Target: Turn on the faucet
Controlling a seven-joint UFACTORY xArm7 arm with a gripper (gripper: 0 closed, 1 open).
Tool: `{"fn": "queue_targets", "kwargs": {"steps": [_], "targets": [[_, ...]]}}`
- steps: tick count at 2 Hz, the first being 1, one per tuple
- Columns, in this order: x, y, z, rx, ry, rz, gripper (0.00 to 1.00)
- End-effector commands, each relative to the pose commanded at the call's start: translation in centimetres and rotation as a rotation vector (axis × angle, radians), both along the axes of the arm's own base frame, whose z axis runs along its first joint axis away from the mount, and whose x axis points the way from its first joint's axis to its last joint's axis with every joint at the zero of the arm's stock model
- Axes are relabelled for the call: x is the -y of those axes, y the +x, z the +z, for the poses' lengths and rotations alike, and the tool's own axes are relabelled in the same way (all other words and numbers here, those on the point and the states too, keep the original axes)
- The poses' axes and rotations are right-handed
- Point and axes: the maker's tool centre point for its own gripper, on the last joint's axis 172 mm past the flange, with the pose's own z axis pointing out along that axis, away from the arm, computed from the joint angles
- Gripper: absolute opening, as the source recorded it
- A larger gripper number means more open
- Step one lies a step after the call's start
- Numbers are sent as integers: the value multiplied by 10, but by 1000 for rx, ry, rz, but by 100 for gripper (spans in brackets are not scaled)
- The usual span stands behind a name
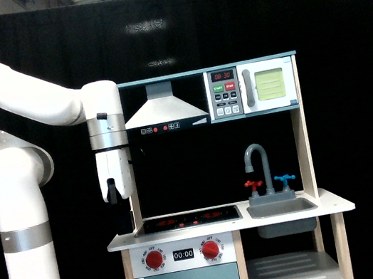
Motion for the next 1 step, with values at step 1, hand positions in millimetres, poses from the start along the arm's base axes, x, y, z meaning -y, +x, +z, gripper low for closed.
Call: {"fn": "queue_targets", "kwargs": {"steps": [1], "targets": [[-2,3,-2,-17,0,0,100]]}}
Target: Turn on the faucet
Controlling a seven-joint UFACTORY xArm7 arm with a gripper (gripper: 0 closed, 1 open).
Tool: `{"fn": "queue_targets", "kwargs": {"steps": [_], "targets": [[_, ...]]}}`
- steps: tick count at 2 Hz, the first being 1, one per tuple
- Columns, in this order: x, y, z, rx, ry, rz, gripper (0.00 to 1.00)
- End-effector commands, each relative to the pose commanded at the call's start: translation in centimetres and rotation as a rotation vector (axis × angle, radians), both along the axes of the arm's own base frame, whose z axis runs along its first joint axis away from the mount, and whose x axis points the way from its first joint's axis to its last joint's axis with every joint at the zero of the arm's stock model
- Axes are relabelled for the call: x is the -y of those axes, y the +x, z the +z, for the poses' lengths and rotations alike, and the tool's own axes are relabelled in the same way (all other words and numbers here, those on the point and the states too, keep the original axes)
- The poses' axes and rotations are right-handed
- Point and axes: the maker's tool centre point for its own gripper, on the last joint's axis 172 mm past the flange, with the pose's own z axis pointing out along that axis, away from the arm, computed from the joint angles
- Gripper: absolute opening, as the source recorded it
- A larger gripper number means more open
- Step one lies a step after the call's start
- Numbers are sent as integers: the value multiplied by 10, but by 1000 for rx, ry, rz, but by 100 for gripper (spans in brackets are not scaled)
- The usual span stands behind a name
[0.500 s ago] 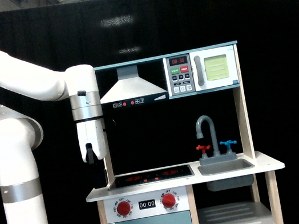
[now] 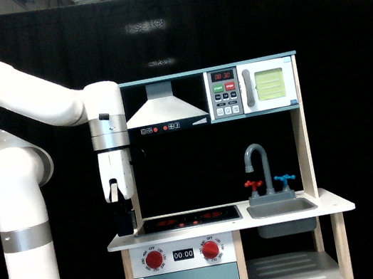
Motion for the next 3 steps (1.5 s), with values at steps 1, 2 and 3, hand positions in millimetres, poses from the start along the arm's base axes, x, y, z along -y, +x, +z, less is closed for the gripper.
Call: {"fn": "queue_targets", "kwargs": {"steps": [1,2,3], "targets": [[-15,28,1,52,6,236,100],[-47,70,21,184,64,575,100],[-123,106,48,389,274,892,100]]}}
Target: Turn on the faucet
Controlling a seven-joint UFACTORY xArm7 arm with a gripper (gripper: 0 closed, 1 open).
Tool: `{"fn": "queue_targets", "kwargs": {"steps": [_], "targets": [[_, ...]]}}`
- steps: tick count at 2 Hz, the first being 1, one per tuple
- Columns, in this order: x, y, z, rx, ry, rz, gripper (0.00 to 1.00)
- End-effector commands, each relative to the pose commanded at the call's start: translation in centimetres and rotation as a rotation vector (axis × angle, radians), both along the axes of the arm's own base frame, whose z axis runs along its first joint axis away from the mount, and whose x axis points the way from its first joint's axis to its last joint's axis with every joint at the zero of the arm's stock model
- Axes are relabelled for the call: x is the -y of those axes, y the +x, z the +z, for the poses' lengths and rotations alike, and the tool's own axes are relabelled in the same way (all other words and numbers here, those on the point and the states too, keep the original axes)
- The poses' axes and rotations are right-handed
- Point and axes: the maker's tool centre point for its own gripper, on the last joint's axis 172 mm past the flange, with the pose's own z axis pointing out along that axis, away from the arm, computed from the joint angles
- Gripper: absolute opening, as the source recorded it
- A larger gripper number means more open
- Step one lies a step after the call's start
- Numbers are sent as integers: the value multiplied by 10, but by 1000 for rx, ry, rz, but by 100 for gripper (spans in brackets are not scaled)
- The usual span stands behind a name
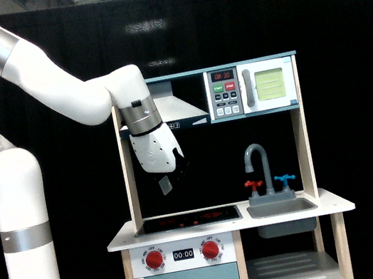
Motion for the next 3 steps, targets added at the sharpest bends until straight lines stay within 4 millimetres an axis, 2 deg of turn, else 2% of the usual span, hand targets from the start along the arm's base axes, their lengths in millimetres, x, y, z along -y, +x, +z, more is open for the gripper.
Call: {"fn": "queue_targets", "kwargs": {"steps": [1,2,3], "targets": [[-12,15,5,152,384,204,100],[-24,36,15,281,649,353,100],[-45,27,15,285,804,524,100]]}}
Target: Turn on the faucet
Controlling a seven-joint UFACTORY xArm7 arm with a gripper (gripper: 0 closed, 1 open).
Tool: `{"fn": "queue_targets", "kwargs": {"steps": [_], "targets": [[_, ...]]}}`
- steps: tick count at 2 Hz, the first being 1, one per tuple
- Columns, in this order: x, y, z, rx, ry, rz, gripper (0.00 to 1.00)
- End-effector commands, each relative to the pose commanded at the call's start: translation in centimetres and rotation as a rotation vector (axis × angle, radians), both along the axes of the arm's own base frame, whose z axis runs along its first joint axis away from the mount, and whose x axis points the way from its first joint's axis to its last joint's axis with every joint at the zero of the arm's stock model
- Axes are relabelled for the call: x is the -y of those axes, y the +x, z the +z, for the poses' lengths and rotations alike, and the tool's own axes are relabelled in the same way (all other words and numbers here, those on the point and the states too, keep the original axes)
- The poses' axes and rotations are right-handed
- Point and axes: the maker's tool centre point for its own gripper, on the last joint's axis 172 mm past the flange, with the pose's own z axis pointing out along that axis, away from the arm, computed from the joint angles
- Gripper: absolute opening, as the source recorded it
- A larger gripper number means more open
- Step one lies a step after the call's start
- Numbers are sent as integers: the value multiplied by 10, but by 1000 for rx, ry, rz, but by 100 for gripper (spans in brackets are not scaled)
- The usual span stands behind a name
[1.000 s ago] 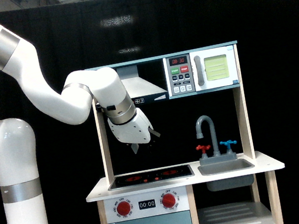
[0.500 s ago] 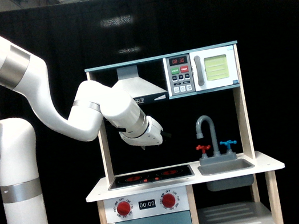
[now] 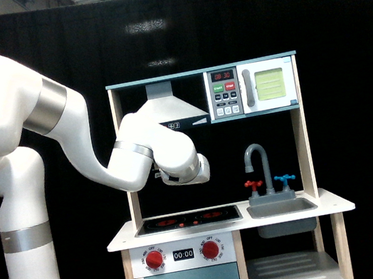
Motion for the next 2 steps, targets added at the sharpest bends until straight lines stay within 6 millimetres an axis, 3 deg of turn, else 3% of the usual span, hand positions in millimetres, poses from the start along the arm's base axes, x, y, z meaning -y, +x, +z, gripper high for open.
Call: {"fn": "queue_targets", "kwargs": {"steps": [2], "targets": [[-14,-7,8,30,118,26,100]]}}
